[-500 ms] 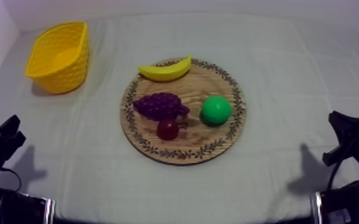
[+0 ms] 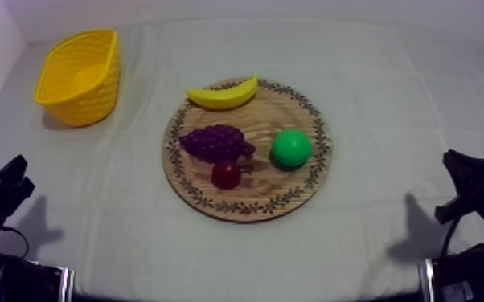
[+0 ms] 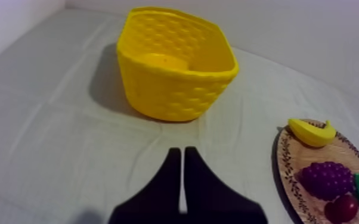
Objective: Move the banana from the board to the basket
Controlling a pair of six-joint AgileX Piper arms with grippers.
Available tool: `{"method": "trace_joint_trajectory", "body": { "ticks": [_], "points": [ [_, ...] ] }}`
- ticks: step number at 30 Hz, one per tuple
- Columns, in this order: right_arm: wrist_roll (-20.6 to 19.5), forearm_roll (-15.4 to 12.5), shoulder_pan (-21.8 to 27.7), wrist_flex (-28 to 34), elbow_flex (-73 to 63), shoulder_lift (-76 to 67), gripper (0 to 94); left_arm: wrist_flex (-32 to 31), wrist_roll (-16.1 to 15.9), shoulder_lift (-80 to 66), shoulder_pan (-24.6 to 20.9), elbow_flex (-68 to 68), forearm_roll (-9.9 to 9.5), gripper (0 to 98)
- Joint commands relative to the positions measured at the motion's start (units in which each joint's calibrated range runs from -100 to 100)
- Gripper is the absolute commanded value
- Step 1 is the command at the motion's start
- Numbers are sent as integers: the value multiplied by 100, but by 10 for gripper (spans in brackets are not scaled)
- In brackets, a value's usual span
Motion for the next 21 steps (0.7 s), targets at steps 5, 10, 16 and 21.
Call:
{"method": "trace_joint_trajectory", "body": {
  "ticks": [5,10,16,21],
  "points": [
    [1,-2,0,-1,-3,-4,5,2,0,-3,2,0,3,1],
    [1,-2,0,-1,-3,-4,5,2,0,-3,2,0,6,1],
    [1,-2,0,-1,-3,-4,5,2,0,-3,2,0,6,1],
    [1,-2,0,-1,-3,-4,5,2,-6,-3,2,0,6,17]
  ]
}}
